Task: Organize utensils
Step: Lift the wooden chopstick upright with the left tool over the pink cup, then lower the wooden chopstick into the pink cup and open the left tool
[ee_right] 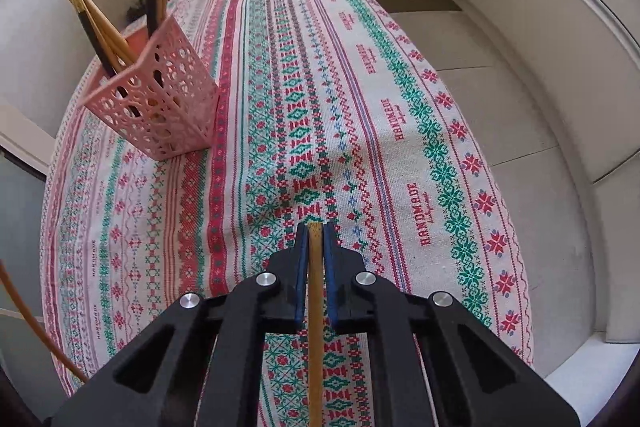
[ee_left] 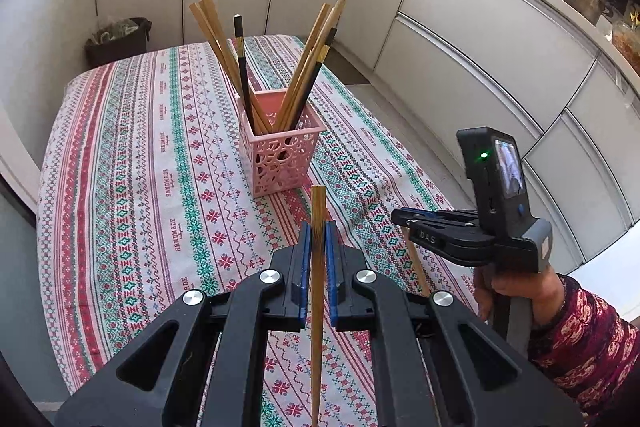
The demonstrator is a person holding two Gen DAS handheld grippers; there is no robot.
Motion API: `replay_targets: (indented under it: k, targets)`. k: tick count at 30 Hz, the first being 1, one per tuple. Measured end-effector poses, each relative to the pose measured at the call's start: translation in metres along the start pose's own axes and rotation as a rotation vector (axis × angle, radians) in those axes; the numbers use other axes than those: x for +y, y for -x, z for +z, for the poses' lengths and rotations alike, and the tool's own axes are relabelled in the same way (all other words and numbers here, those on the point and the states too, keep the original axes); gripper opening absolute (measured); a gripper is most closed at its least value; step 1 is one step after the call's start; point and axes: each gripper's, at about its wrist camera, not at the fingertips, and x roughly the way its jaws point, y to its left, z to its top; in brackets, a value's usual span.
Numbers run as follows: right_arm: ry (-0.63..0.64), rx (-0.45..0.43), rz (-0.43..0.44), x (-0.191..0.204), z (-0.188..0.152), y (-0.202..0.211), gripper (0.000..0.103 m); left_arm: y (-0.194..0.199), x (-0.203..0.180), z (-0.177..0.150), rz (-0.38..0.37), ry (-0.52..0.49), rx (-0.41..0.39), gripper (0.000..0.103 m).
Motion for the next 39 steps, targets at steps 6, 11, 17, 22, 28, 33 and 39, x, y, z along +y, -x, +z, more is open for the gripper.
replay_targets:
  k: [6, 11, 17, 22, 28, 33, 39]
  targets:
    - [-0.033, -0.161, 0.076, -0.002, 0.002, 0.053, 0.008, 0.012, -0.014, 0.002, 0.086, -0.045, -0.064, 0.006]
    - [-0.025, -0.295, 0.125, 0.005, 0.006, 0.101, 0.008, 0.021, -0.02, 0.006, 0.108, -0.051, -0.108, 0.006]
    - [-0.017, -0.392, 0.186, 0.009, 0.011, 0.141, 0.008, 0.036, -0.026, 0.022, 0.129, -0.046, -0.192, 0.006]
    - [-0.02, -0.442, 0.227, 0.008, 0.013, 0.167, 0.008, 0.058, -0.028, 0.051, 0.132, -0.015, -0.303, 0.006]
    - [-0.019, -0.499, 0.24, 0.002, 0.023, 0.191, 0.008, 0.088, -0.029, 0.111, 0.132, 0.014, -0.457, 0.006]
    - [-0.025, -0.516, 0.251, -0.004, 0.029, 0.201, 0.008, 0.084, -0.033, 0.136, 0.148, -0.009, -0.473, 0.006]
    - [-0.021, -0.511, 0.251, -0.007, 0.032, 0.199, 0.008, 0.072, -0.03, 0.143, 0.158, 0.002, -0.469, 0.006]
